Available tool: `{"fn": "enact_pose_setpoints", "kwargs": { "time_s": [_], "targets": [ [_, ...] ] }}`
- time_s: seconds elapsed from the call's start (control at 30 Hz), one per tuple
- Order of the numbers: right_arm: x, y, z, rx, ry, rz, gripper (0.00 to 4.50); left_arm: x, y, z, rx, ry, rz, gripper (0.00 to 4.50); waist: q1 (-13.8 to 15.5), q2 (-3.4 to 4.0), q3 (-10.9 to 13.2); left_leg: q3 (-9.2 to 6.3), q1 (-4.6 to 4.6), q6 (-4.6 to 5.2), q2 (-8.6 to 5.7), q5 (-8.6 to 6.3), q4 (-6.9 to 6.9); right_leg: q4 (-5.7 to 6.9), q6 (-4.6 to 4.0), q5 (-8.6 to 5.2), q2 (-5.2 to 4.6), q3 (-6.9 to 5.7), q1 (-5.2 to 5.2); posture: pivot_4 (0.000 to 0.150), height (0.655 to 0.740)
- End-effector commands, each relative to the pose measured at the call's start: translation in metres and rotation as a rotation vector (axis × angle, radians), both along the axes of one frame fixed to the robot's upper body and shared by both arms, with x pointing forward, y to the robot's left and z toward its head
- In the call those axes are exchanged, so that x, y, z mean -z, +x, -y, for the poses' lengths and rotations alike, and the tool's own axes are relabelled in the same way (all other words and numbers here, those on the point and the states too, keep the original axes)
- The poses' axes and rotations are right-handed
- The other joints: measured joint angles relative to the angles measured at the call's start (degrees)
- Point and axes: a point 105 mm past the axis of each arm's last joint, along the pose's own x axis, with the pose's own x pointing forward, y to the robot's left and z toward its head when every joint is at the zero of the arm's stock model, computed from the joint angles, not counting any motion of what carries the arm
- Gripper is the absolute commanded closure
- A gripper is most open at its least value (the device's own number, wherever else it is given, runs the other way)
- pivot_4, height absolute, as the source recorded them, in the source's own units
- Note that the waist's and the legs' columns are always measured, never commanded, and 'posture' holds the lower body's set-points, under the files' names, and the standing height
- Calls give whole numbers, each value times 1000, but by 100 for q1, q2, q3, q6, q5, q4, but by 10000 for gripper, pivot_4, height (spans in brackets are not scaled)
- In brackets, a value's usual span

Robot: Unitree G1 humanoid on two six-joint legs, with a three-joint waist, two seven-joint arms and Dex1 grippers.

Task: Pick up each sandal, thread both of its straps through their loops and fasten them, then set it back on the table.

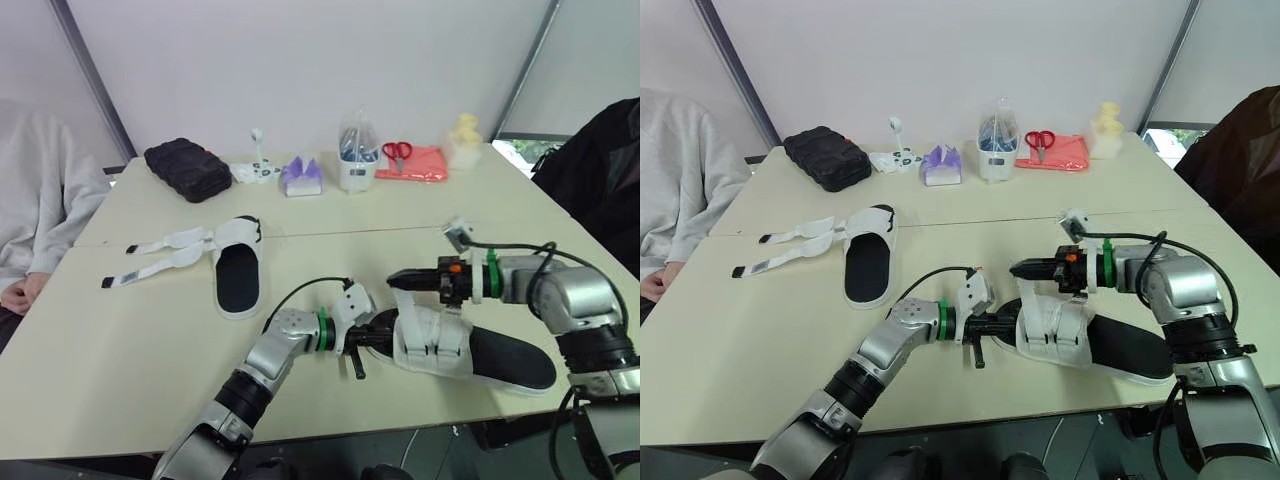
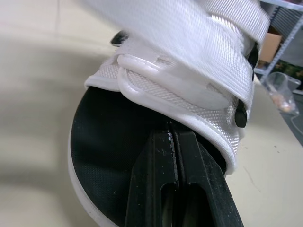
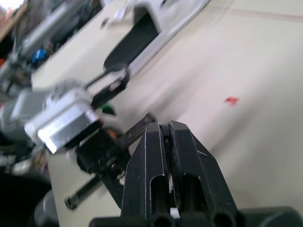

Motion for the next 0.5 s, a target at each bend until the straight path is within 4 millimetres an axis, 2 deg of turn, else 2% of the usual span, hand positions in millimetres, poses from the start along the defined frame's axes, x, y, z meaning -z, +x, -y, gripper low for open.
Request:
{"fn": "enact_pose_setpoints", "kwargs": {
  "time_s": [0.03,0.13,0.23,0.3,0.5],
  "targets": [
    [-19,1,11,72,29,80,44495,4,0,-1,-2,22,-7,45000,-2,0,0,1,0,0,0,0,0,0,0,0,-1,0,0,1500,7400],
    [-7,1,18,119,-11,68,44495,4,0,-1,1,22,-8,45000,-7,0,0,1,-1,0,0,0,-1,-1,0,0,-1,0,-2,1500,7400],
    [29,2,28,189,-162,9,44495,4,0,0,6,22,-6,45000,-7,3,-2,2,-1,0,0,0,-3,0,0,0,0,1,-4,1500,7400],
    [45,1,32,210,-230,-18,44495,4,0,0,6,22,-6,45000,-6,4,-2,2,-1,0,0,0,-4,0,0,0,1,0,-4,1500,7400],
    [60,-1,35,208,-323,-43,44495,4,0,-1,2,21,-7,45000,-3,3,-3,3,4,1,-1,0,-1,-1,0,0,4,-1,4,1500,7400]
  ]
}}
